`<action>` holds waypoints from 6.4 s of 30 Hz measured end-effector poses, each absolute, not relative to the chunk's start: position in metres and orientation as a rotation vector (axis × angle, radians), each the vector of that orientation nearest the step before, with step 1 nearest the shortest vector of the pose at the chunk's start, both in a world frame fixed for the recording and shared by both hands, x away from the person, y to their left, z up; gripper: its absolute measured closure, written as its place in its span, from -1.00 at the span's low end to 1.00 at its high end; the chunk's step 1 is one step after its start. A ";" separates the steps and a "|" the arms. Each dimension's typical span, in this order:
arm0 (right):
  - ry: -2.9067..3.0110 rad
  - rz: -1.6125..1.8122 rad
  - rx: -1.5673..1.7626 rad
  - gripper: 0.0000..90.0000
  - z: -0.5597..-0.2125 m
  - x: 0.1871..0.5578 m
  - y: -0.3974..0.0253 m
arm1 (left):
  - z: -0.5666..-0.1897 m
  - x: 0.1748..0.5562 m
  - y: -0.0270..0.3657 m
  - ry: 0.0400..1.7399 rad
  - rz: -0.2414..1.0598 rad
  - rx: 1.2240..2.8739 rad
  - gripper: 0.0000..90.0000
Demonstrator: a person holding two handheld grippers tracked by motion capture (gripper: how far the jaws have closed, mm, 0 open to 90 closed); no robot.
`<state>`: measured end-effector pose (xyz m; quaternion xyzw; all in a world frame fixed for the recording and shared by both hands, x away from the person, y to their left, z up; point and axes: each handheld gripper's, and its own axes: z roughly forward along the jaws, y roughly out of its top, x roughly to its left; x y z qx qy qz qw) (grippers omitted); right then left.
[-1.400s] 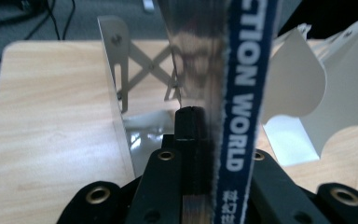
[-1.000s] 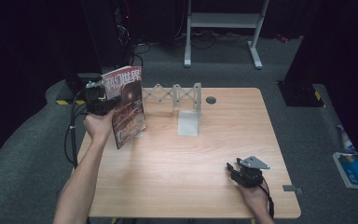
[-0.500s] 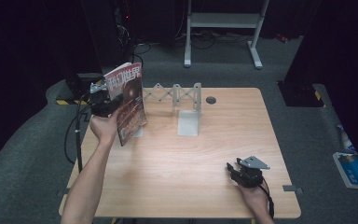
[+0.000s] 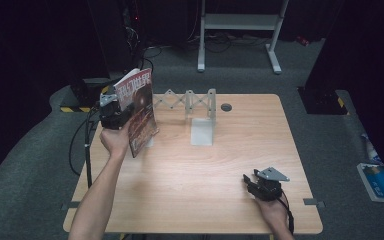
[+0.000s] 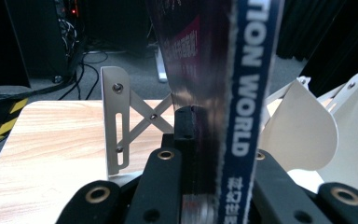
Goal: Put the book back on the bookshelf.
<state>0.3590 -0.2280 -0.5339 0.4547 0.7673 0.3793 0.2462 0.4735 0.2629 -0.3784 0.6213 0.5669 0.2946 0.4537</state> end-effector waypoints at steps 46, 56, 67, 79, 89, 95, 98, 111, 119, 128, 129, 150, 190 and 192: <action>2.094 1.036 1.239 0.12 -0.534 0.359 -0.228 | -0.352 0.474 0.266 1.479 0.667 1.677 0.87; 2.095 1.035 1.237 0.12 -0.534 0.359 -0.228 | -0.360 0.474 0.263 1.450 0.729 1.610 0.86; 2.095 1.036 1.238 0.12 -0.534 0.359 -0.228 | -0.375 0.470 0.259 1.411 0.783 1.590 0.86; 2.095 1.036 1.237 0.12 -0.534 0.359 -0.228 | -0.368 0.469 0.266 1.437 0.675 1.638 0.74; 2.097 1.036 1.230 0.11 -0.534 0.359 -0.228 | -0.359 0.470 0.262 1.463 0.694 1.708 0.86; 2.097 1.037 1.232 0.11 -0.534 0.359 -0.228 | -0.361 0.471 0.259 1.459 0.738 1.662 0.87; 2.097 1.037 1.232 0.11 -0.534 0.359 -0.228 | -0.362 0.473 0.259 1.459 0.745 1.634 0.87; 2.096 1.037 1.234 0.11 -0.534 0.359 -0.228 | -0.369 0.472 0.261 1.443 0.746 1.628 0.83; 2.097 1.037 1.234 0.11 -0.534 0.359 -0.228 | -0.369 0.472 0.270 1.456 0.734 1.638 0.75; 2.098 1.038 1.232 0.11 -0.534 0.359 -0.228 | -0.368 0.472 0.280 1.482 0.726 1.636 0.72; 2.099 1.038 1.232 0.11 -0.534 0.359 -0.228 | -0.369 0.472 0.281 1.484 0.724 1.635 0.71; 2.097 1.039 1.240 0.10 -0.534 0.359 -0.228 | -0.374 0.468 0.300 1.519 0.682 1.620 0.38; 2.102 1.039 1.232 0.06 -0.534 0.358 -0.227 | -0.358 0.431 0.306 1.446 0.683 1.620 -0.12; 2.102 1.039 1.230 0.06 -0.534 0.358 -0.227 | -0.358 0.429 0.306 1.442 0.684 1.614 -0.13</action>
